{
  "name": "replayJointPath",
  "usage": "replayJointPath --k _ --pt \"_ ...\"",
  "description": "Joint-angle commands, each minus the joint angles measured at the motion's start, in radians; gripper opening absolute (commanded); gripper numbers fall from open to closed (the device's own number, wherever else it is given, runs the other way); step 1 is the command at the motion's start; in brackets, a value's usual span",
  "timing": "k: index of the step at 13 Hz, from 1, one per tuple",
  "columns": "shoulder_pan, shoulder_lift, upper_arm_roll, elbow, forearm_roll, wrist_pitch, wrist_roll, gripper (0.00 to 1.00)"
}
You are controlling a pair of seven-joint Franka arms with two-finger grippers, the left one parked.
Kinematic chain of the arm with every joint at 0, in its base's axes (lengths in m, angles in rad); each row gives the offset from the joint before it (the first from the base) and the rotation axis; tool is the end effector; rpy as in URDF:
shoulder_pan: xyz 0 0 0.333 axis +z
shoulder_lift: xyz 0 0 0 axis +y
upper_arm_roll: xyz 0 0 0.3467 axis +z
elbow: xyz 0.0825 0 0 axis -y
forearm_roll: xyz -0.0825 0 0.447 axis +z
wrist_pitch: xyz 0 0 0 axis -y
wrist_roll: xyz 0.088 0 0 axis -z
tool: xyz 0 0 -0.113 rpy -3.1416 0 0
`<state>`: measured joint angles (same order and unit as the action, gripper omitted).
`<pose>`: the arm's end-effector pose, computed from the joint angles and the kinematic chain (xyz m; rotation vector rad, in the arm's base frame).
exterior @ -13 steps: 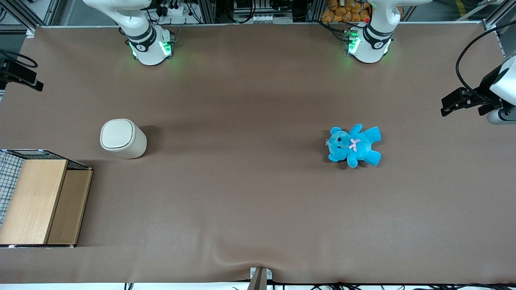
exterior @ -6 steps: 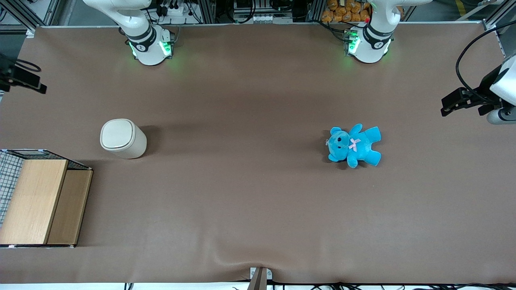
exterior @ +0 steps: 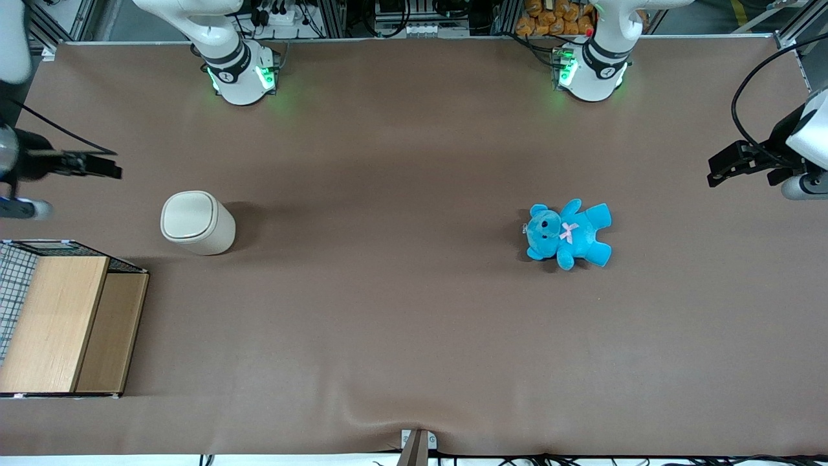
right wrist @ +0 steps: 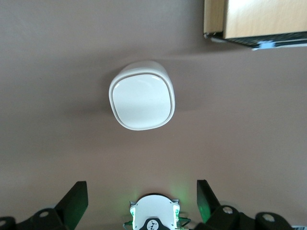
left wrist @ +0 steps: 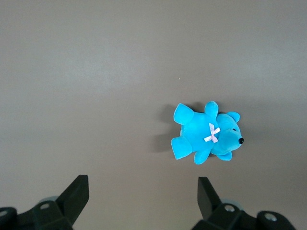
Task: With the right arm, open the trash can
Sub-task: 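Move the right gripper down to the white trash can's lid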
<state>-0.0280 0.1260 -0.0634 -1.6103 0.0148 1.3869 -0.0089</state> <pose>0.6216 -0.0531 0.5382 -3.0675 0.1278 0.5403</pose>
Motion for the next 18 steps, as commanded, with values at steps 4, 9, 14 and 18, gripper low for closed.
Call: replayJointPath --k 4,9,14,18 --pt "0.002 0.106 0.002 -0.045 -0.021 0.027 -0.011 0.31" --pt "0.004 0.181 0.002 -0.109 -0.023 0.087 -0.016 0.0" --pt "-0.001 0.26 0.002 -0.112 -0.035 0.141 -0.036 0.0" --pt "-0.001 0.268 0.002 -0.19 -0.035 0.24 -0.037 0.0"
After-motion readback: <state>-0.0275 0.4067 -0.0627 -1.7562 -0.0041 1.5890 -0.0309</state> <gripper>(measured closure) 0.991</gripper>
